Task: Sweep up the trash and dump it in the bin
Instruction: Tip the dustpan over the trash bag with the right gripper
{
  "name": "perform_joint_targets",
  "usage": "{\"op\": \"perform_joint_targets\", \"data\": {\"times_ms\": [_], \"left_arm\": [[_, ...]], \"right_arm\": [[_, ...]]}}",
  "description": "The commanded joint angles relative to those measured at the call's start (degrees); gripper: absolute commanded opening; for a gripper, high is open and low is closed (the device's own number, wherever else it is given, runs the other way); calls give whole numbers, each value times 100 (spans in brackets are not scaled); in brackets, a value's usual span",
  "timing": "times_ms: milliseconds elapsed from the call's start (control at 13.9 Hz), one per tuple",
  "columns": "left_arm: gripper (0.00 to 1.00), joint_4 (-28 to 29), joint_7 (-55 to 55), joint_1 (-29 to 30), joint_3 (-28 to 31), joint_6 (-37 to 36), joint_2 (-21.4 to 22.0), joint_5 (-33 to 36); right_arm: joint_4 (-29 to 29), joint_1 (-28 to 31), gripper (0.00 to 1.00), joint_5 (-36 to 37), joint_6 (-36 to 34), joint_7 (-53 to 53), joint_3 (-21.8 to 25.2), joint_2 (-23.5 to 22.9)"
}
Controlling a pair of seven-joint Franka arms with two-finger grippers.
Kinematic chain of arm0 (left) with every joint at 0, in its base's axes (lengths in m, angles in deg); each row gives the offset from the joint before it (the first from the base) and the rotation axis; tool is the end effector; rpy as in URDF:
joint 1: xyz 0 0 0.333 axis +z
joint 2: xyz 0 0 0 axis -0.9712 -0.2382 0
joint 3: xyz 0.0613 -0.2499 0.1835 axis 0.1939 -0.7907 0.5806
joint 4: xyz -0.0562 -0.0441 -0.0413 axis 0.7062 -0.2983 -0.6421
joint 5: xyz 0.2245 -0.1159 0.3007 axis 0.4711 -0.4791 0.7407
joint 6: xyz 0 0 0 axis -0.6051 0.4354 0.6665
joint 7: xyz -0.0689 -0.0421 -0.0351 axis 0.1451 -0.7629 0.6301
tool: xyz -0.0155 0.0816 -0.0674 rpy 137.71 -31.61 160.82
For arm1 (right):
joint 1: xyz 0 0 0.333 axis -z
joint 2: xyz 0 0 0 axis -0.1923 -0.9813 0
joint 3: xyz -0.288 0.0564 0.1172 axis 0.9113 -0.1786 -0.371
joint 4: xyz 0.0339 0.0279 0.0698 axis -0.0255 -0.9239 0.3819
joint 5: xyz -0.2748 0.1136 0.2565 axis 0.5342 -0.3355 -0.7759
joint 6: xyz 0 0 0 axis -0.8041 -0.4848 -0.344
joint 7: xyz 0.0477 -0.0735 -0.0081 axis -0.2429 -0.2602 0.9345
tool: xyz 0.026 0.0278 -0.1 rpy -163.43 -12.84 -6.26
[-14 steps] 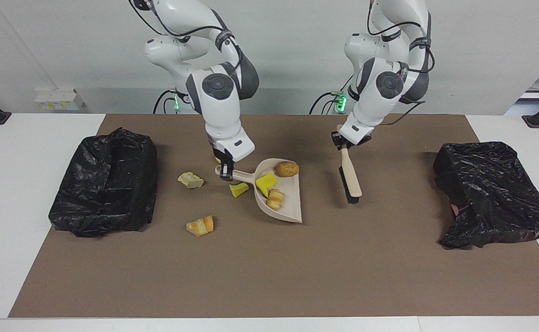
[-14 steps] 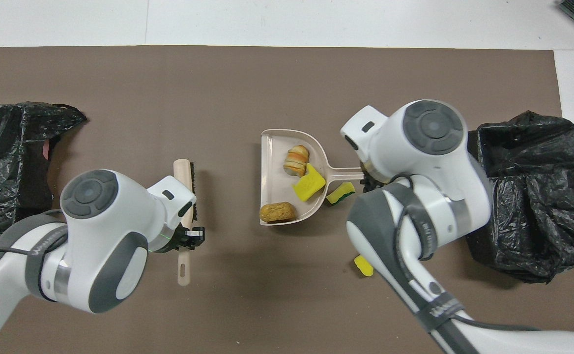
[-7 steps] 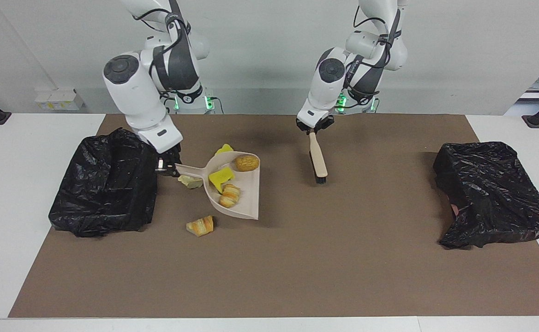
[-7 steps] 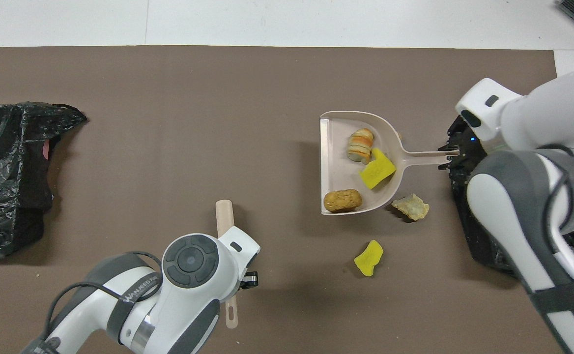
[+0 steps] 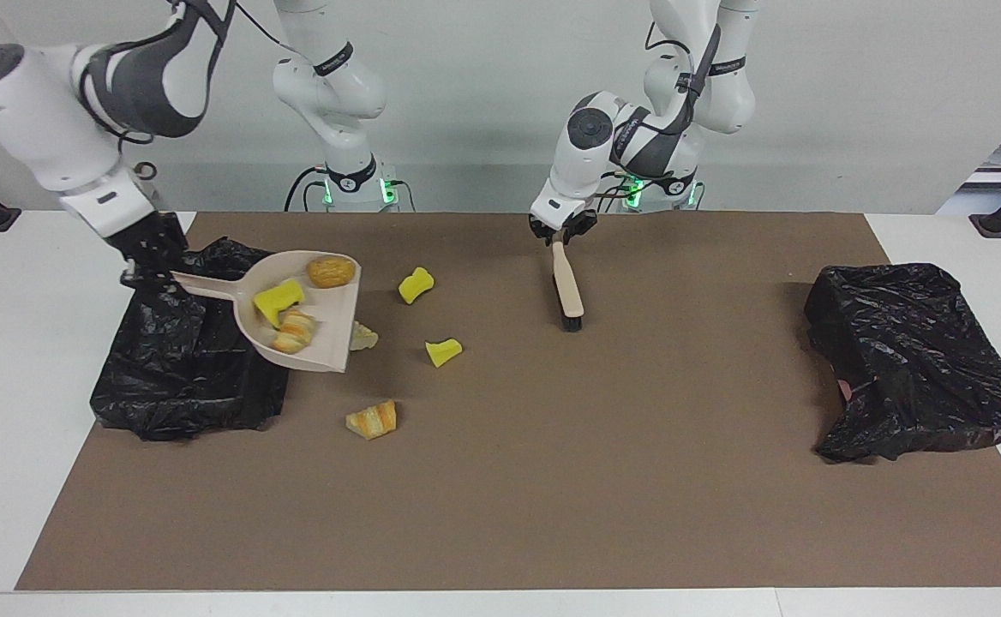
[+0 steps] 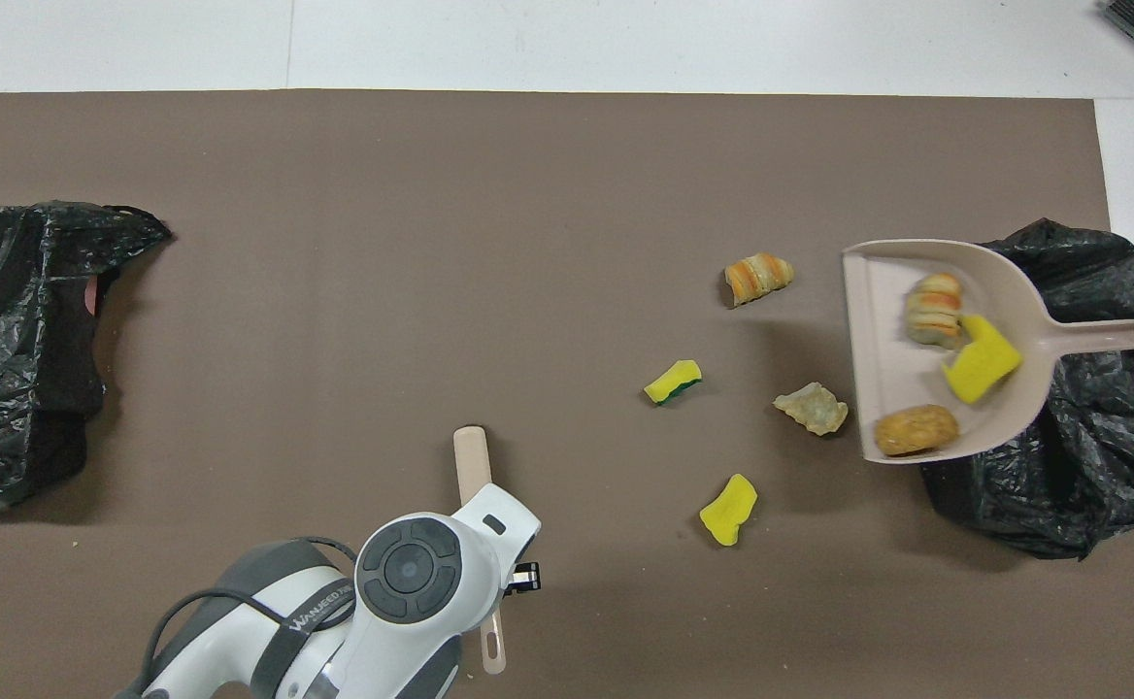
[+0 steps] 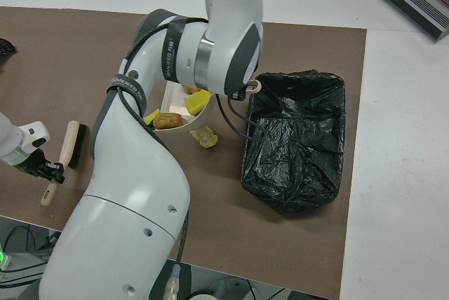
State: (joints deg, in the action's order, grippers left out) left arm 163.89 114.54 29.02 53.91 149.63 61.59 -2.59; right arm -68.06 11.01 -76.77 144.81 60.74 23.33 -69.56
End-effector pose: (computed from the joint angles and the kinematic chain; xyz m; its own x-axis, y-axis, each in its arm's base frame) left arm 0.3182 -0.3344 0.3508 0.9759 0.0550 -0.2111 0.0641 -0.9973 0.0367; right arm 0.5390 -0.1989 0.5390 -0.0308 0.9958 0.0859 0.9967 0.0242 0.0776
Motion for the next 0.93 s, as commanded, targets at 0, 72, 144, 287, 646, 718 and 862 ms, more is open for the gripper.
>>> {"op": "perform_joint_targets", "data": {"times_ms": [0,72,144,287,646,718,862], "left_arm": [[100,-472,-104,481,88,-640,144,-20],[100,-648,-340,684,88,-799,144,-11],[100,-746,-569,938,88,-810,162,-2],[100,-1114,-939,1465,88,-906,153,68],[100,-2511,-2054,2521,88,-1802,-137,359],[100,-2740,-2335,2688,88,-1942,-206,420],[100,-3232,-2766,2987,88,-2311,-399,586]], "right_arm": [[225,759,0,-118,-71,962,-54,2],[243,970,0,-57,-45,1165,-54,19],[235,1077,0,-4,8,1393,-11,37],[191,1096,0,459,235,1466,25,46],[33,781,0,1558,483,555,-1,63],[-20,596,0,1900,439,178,-1,81],[-186,332,0,2359,395,-386,-1,229]]}}
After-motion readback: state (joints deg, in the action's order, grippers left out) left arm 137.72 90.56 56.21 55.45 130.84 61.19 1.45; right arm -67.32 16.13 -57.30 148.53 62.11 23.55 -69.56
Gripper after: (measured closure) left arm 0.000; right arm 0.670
